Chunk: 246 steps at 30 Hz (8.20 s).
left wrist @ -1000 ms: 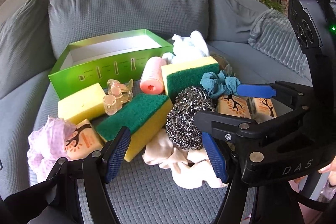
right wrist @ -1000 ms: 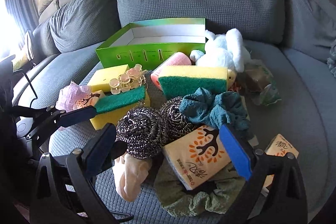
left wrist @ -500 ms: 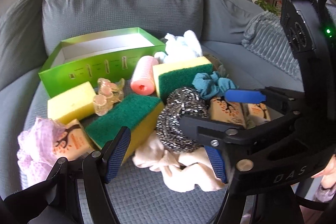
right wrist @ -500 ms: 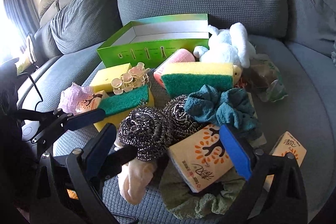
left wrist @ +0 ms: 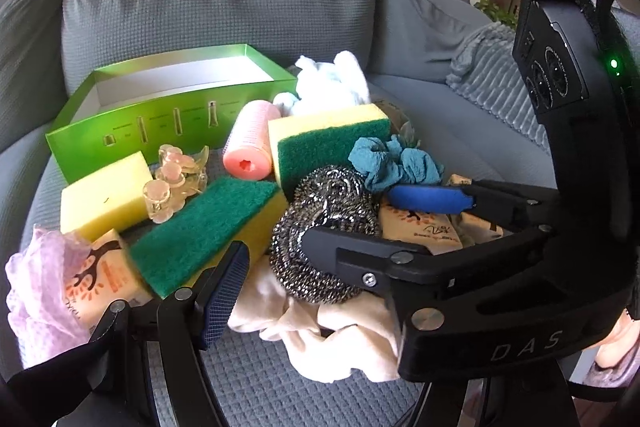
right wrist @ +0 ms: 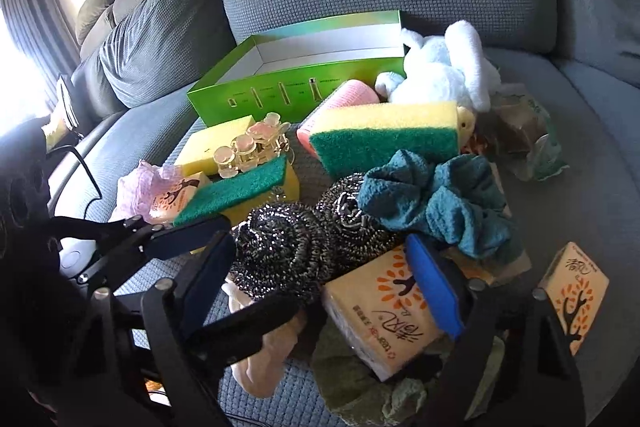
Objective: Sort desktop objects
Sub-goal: 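Close the right gripper on a silver steel wool scrubber, then lift the steel wool scrubber with the right gripper over the green box, then open the right gripper to drop the scrubber into the green box, then move the right gripper back to the pile toward the dark green scrunchie, then close the right gripper on the dark green fabric scrunchie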
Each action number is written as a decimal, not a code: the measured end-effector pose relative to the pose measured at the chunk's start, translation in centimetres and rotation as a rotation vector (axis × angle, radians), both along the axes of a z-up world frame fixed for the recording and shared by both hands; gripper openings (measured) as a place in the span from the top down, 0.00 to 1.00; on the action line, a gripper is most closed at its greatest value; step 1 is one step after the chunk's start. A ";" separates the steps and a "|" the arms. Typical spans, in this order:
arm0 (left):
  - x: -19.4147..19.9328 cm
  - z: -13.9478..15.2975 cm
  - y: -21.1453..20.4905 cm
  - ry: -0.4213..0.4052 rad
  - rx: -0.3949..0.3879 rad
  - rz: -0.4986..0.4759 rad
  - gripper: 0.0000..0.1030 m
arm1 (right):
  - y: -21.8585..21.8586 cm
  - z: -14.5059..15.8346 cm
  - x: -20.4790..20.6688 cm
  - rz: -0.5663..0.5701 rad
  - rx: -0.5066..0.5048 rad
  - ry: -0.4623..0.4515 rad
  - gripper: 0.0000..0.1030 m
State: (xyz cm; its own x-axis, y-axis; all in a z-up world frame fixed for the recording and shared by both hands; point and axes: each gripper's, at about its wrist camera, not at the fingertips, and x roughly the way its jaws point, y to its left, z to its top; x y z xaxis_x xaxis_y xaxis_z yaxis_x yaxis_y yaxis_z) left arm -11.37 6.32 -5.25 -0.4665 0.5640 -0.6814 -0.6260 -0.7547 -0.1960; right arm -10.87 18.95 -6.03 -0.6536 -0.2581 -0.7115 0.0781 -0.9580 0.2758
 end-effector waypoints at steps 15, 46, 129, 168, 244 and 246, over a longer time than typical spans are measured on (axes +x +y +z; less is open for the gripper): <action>-0.3 -1.5 1.3 -0.054 -0.006 -0.042 0.31 | -1.7 -0.2 -0.6 0.058 -0.010 0.003 0.54; -0.4 6.1 0.3 0.114 0.069 -0.019 0.46 | 0.1 6.8 0.6 0.060 -0.102 0.157 0.68; -9.2 9.7 0.8 0.232 -0.070 0.216 0.35 | 1.6 12.0 -8.8 0.036 -0.030 0.290 0.43; 1.7 6.3 6.9 0.173 -0.149 0.138 0.03 | 8.2 7.3 5.5 -0.175 -0.014 0.123 0.02; -1.6 -0.5 10.7 0.023 -0.109 -0.154 0.21 | 10.2 -0.4 -0.2 -0.040 -0.183 -0.062 0.40; -1.5 -0.6 10.9 0.028 -0.112 -0.164 0.28 | 10.1 -0.4 -0.4 -0.036 -0.184 -0.063 0.49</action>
